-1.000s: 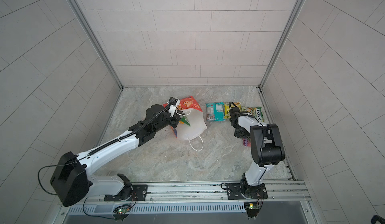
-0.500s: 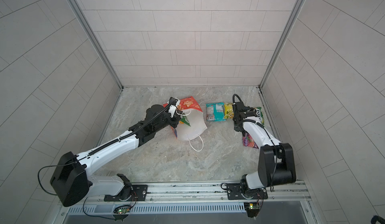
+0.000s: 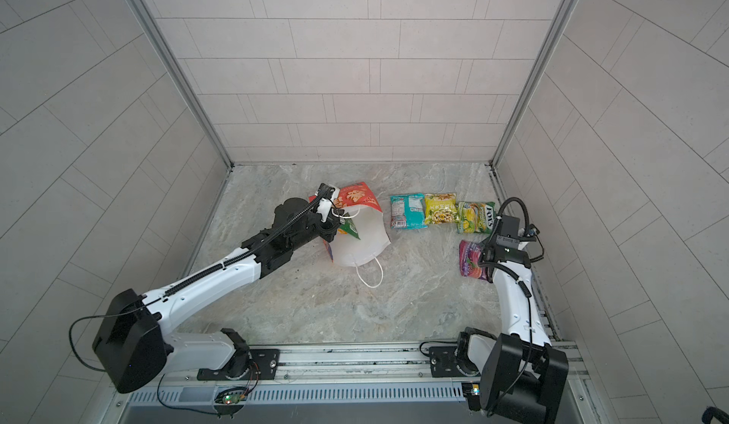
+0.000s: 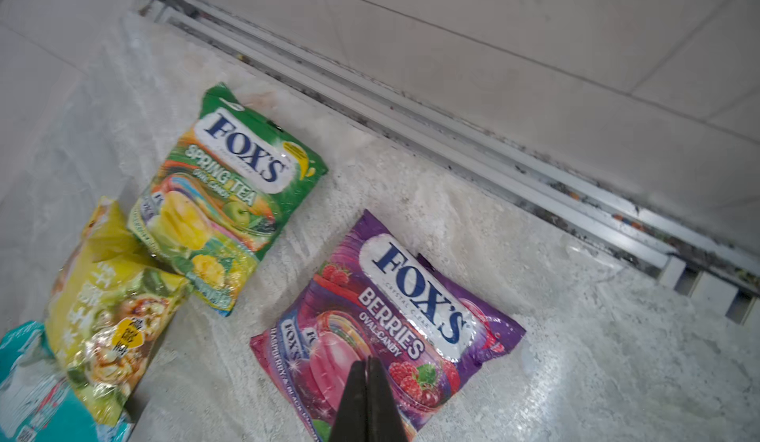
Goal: Take the snacks out of the paper bag
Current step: Rotate the snack at the middle-right of the table.
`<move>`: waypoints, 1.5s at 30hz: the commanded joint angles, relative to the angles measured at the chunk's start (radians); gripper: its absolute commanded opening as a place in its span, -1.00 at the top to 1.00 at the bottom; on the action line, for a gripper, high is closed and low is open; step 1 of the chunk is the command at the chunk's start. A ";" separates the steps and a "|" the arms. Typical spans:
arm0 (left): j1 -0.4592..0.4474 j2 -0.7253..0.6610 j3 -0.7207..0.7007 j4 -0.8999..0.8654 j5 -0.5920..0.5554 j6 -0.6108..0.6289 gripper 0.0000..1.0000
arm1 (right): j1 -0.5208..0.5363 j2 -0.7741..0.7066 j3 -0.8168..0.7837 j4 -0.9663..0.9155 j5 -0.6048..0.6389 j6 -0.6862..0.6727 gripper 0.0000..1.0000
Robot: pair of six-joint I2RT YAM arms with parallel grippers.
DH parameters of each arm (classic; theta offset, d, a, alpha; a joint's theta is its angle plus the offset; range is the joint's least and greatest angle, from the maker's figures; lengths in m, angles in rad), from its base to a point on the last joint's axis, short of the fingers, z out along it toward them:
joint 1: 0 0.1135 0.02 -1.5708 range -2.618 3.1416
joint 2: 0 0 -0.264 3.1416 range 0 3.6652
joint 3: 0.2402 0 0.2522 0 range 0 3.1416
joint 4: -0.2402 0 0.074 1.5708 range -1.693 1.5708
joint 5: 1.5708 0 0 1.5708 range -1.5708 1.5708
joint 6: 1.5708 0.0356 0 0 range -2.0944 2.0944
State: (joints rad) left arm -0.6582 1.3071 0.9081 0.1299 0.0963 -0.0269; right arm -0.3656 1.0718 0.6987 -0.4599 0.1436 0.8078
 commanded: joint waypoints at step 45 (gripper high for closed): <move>0.005 0.000 -0.002 0.039 0.022 -0.028 1.00 | -0.165 0.009 -0.180 0.121 -0.231 0.230 1.00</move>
State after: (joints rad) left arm -0.6567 1.3079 0.9081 0.1307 0.1108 -0.0452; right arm -0.5331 1.1439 0.4767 -0.2531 -0.0765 1.0286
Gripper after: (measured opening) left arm 0.050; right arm 0.049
